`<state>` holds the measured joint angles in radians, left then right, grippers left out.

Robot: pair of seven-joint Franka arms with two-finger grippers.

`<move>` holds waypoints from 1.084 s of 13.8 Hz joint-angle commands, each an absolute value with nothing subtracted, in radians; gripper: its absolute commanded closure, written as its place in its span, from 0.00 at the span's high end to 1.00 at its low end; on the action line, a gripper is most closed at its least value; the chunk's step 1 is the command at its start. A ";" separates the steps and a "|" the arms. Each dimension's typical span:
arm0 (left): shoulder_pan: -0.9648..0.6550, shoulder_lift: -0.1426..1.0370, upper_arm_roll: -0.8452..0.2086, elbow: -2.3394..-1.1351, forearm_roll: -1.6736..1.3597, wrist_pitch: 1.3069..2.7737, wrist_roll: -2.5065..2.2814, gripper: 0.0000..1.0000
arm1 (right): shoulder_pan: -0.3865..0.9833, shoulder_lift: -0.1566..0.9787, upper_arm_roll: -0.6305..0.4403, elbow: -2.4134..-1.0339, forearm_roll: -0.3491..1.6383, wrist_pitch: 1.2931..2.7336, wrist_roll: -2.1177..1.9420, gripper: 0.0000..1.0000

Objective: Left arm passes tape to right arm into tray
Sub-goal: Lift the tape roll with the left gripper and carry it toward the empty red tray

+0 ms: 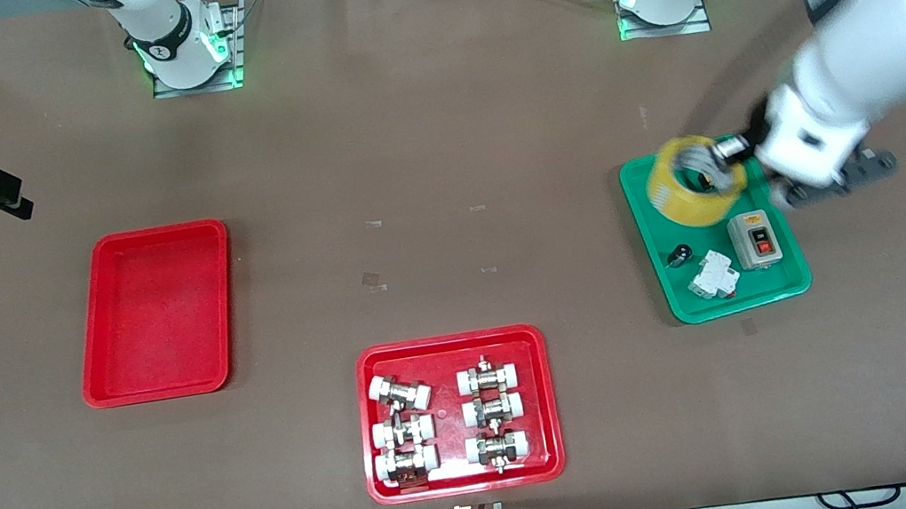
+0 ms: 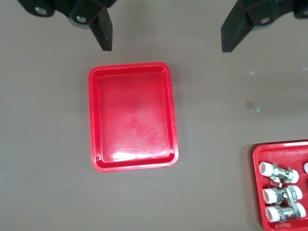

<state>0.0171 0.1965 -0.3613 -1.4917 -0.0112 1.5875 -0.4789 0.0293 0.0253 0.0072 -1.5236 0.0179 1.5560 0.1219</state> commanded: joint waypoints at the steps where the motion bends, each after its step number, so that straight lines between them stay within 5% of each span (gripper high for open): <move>1: -0.021 0.331 -0.446 -1.413 -0.018 1.574 -0.598 0.00 | 0.021 0.041 0.011 -1.535 0.023 1.536 0.121 1.00; 4: -0.133 0.432 -0.456 -1.385 -0.130 1.694 -0.817 0.00 | 0.017 0.058 0.009 -1.542 0.063 1.484 0.066 1.00; 7: -0.248 0.564 -0.457 -1.371 -0.140 1.894 -0.900 0.00 | -0.054 0.101 0.005 -1.546 0.326 1.415 0.051 1.00; 15: -0.334 0.683 -0.457 -1.368 -0.354 2.290 -1.049 0.00 | -0.034 0.233 0.017 -1.563 0.528 1.471 -0.067 1.00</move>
<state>-0.3187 0.6482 -0.4535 -1.4088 -0.3127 2.2382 -1.0250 -0.0444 0.2124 0.0110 -1.5509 0.4938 1.4420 -0.0191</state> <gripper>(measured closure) 0.793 0.000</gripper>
